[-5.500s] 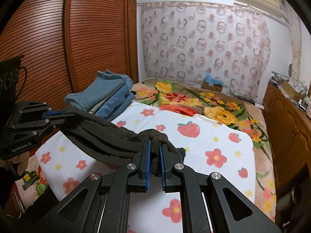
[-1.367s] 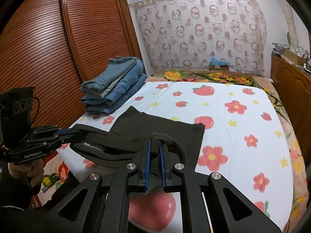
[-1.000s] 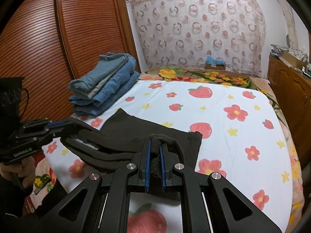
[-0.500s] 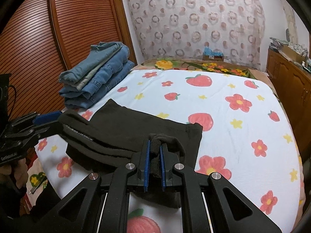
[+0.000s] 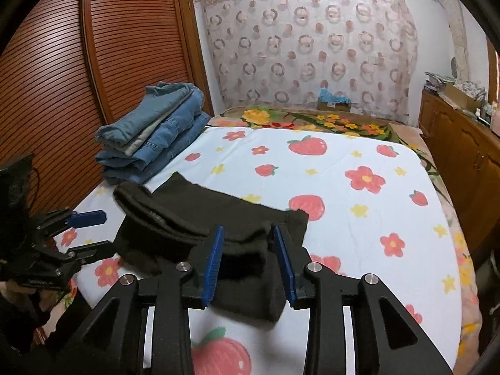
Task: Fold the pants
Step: 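Close the left gripper on the folded pants edge while the right gripper closes beside it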
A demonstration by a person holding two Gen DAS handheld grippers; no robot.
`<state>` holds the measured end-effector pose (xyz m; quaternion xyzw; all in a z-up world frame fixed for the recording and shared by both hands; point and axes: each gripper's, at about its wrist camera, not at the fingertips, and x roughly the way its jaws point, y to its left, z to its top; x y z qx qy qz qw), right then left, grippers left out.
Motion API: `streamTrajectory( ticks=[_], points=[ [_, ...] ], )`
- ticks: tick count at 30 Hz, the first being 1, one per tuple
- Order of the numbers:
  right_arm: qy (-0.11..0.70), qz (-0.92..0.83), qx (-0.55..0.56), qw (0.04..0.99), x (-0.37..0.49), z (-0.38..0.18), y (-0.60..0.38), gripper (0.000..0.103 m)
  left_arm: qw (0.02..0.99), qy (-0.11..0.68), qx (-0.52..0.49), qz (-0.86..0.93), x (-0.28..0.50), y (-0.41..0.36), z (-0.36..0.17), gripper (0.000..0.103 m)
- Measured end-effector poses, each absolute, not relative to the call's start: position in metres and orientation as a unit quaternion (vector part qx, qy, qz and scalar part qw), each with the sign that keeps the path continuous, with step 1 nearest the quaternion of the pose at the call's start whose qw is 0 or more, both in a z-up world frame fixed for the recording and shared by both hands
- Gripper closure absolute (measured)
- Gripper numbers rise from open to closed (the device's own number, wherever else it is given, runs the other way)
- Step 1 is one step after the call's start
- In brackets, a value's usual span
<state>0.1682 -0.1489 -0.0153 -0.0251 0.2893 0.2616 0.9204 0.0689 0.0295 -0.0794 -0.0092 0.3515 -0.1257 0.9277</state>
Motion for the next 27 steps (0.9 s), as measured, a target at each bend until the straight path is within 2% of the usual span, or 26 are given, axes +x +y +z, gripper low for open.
streamTrajectory(
  ticks=[8,10,12,19,20,21,22,23,27],
  points=[
    [0.336,0.262,-0.031,0.904,0.16,-0.044,-0.164,0.068,0.922,0.368,-0.005,-0.123,0.07,0.03,-0.093,0.03],
    [0.346,0.264,-0.028,0.9,0.163,-0.049,-0.165,0.068,0.92,0.371,-0.002,-0.125,0.072,0.03,-0.095,0.037],
    [0.353,0.267,-0.024,0.897,0.164,-0.052,-0.166,0.068,0.918,0.378,0.001,-0.124,0.074,0.029,-0.098,0.038],
    [0.361,0.277,-0.028,0.89,0.171,-0.053,-0.161,0.068,0.911,0.399,0.005,-0.105,0.083,0.034,-0.109,0.038],
    [0.36,0.277,-0.03,0.89,0.171,-0.054,-0.161,0.072,0.911,0.4,0.005,-0.102,0.084,0.035,-0.11,0.038],
    [0.359,0.279,-0.031,0.89,0.171,-0.054,-0.161,0.083,0.91,0.402,0.005,-0.101,0.084,0.035,-0.111,0.038],
    [0.359,0.281,-0.032,0.889,0.17,-0.054,-0.161,0.086,0.91,0.403,0.005,-0.099,0.085,0.035,-0.112,0.038],
    [0.356,0.28,-0.032,0.891,0.17,-0.053,-0.162,0.095,0.91,0.402,0.007,-0.098,0.085,0.035,-0.112,0.038],
    [0.313,0.233,-0.023,0.92,0.163,-0.04,-0.177,0.097,0.91,0.403,0.011,-0.096,0.086,0.035,-0.112,0.038]
  ],
)
